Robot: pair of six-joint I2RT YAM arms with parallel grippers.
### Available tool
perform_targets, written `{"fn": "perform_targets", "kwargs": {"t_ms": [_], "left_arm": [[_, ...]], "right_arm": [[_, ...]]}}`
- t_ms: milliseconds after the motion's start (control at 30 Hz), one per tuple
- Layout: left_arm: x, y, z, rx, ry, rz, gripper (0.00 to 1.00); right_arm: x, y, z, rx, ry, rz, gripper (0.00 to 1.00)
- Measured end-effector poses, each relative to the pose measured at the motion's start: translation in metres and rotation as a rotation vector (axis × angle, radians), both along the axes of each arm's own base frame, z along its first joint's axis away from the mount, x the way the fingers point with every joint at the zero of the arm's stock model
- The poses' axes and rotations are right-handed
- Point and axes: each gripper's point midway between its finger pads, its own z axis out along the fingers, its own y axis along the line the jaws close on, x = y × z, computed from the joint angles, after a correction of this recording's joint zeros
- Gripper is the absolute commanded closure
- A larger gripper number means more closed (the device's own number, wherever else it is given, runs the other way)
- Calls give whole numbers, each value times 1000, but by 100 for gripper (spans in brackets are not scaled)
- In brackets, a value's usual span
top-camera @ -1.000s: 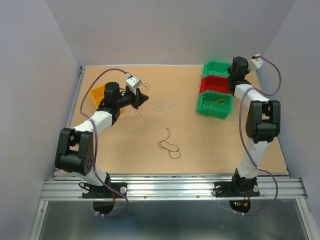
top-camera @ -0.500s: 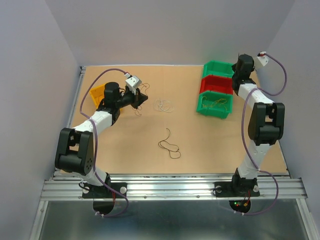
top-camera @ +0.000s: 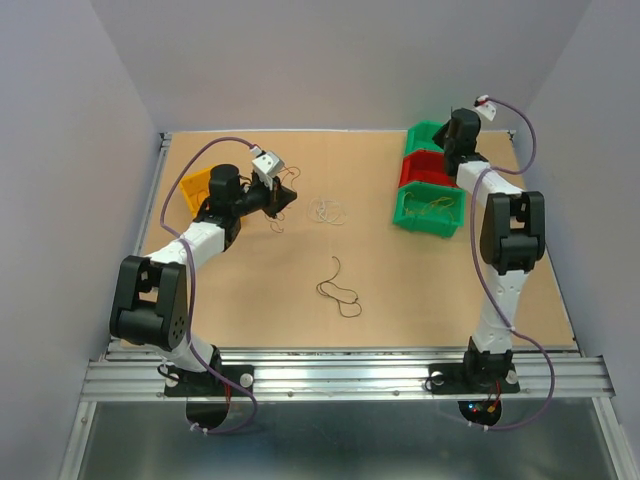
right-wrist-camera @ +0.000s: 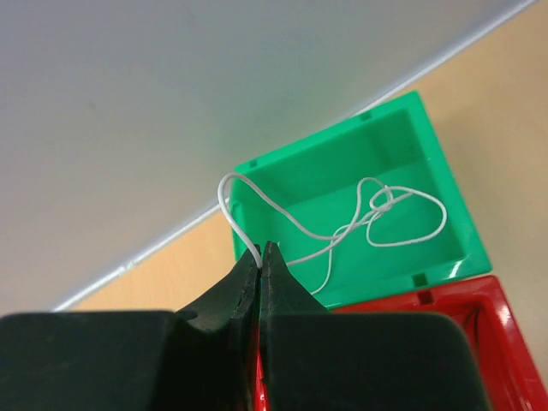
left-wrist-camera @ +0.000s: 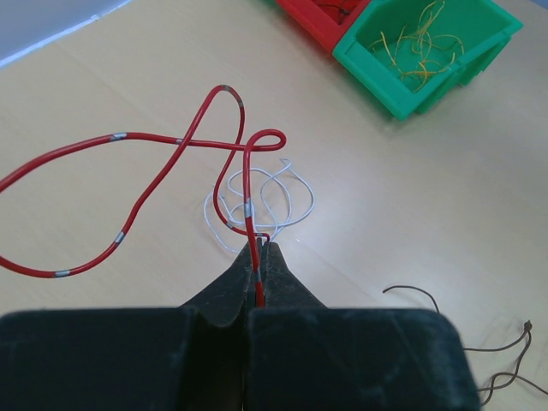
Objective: Untangle the cables
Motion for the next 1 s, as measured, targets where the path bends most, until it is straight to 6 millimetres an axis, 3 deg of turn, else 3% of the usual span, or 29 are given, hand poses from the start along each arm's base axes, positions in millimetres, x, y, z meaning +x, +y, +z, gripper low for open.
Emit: {"fn": "perform_targets", "kwargs": {"t_ms": [200,433,467,500,533,633,733,833,1000], "left_arm": [[0,0,0,1,-1,-2,100],[0,0,0,1,-1,-2,100],[0,0,0,1,-1,-2,100],[0,-1,0,2,-1,-2,100],[0,-1,0,2,-1,-2,100],[-1,-1,-1,2,0,-3,100],[-1,0,-1,4,1,-2,100],[-1,0,-1,6,2,-1,100],[-1,-2,-2,9,0,-5,100]], "right_arm": [[7,11,-35,14,62,44,98],[9,8,-68,40,137,10,78],[9,7,-67,41,138,3,77],[8,5,-67,38,144,-13,68],[8,2,-66,37,143,-28,47],[5,-7,-63,2,143,-97,27],[-3,-14,-54,-44,156,-160,25],[-9,-9,-41,-69,154,-179,24],[-23,26,-8,-100,129,-100,19]]}}
